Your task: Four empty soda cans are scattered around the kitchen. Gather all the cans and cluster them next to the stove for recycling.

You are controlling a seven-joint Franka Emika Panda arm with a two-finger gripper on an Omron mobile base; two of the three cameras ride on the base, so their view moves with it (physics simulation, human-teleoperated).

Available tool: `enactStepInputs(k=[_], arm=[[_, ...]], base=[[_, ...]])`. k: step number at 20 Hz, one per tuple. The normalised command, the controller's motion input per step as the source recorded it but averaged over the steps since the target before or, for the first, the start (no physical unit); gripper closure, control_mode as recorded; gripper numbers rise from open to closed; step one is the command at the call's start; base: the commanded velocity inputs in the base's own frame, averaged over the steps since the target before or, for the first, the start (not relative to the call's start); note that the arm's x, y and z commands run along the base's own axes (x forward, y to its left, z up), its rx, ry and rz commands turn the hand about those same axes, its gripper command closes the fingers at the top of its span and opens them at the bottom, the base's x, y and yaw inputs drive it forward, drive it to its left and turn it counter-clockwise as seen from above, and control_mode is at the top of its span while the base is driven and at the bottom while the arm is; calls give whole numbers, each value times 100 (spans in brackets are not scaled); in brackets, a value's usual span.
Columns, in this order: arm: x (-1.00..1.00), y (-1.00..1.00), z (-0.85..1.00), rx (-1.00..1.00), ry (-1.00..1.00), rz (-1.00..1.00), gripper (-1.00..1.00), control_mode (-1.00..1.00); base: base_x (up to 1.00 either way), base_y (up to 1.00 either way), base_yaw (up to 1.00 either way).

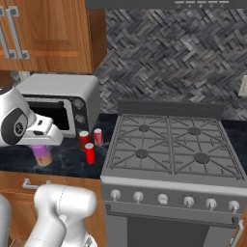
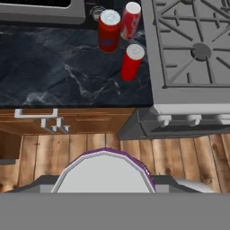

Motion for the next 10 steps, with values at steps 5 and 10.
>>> enactStepInputs(k=[5, 10], arm=[[9, 15, 0, 0, 0, -5, 100, -100], [13, 5, 0, 0, 0, -4, 100, -100]], base=[[0, 0, 0], [0, 0, 0]])
